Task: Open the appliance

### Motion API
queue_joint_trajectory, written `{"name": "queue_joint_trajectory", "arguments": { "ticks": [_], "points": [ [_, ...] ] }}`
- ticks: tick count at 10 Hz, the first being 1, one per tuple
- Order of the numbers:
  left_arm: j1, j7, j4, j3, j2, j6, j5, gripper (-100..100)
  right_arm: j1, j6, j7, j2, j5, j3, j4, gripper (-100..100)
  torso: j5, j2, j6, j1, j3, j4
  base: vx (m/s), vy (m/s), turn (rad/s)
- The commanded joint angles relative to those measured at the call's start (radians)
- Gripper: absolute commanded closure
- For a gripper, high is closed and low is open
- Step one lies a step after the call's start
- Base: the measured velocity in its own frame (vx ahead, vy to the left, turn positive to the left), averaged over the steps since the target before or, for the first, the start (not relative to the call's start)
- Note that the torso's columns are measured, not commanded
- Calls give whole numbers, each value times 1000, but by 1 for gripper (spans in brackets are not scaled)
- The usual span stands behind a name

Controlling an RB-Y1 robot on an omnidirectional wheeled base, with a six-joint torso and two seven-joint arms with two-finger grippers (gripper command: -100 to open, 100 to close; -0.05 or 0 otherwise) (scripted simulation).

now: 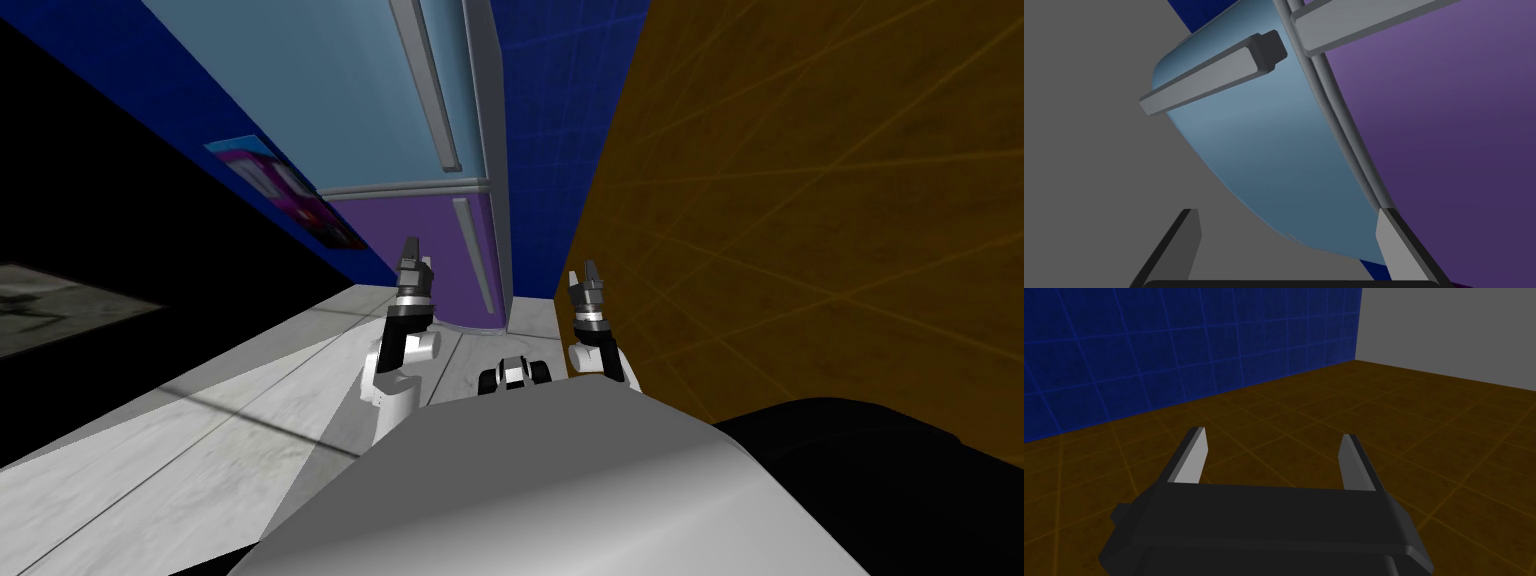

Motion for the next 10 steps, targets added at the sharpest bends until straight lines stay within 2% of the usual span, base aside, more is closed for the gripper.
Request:
{"name": "queue_joint_trajectory", "arguments": {
  "ticks": [1, 8, 9, 10],
  "points": [
    [-63, -13, -9, -1, 0, 66, -1, -100, 0, 0, 0, 0, 0, 0, 0, 0, 0, 0, 0, 0, 0, 0, 84, -20, -1],
    [-256, -46, -23, 1, -5, 249, -2, -100, 0, 0, 0, 0, 0, 0, 0, 0, 0, 1, 0, 0, 0, 0, 78, -13, 0],
    [-259, -46, -23, 1, -5, 255, -2, -100, 0, 0, 0, 0, 0, 0, 0, 0, 0, 0, 0, 1, 0, 0, 61, -8, -2],
    [-291, -51, -25, 2, -7, 286, -3, -100, 0, 0, 0, 0, 0, 0, 0, 0, 0, 2, 0, 1, 1, 0, 44, -11, 2]
  ]
}}
